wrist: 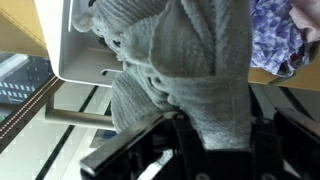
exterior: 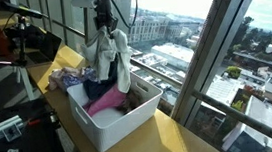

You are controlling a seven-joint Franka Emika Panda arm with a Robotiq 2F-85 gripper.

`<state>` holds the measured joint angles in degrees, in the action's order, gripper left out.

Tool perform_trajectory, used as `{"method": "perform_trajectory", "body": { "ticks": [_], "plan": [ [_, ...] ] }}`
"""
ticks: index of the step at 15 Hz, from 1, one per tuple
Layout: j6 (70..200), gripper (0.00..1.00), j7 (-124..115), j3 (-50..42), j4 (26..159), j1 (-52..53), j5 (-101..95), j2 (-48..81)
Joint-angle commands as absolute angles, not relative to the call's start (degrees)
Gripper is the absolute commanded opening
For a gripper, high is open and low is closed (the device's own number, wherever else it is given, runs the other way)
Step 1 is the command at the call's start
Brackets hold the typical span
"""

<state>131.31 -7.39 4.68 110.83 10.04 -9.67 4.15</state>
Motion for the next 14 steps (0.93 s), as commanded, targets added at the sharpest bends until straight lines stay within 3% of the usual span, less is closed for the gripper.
{"method": "perform_trajectory", "body": {
  "ticks": [1,8,14],
  "plan": [
    [127.76,0.04,-10.8,9.23,111.19,12.86,-11.15,-2.46],
    [124.41,0.04,-19.21,19.95,107.27,19.04,-12.89,-0.78],
    [128.18,0.04,-20.51,20.21,107.6,20.8,-12.37,8.82]
  ]
}}
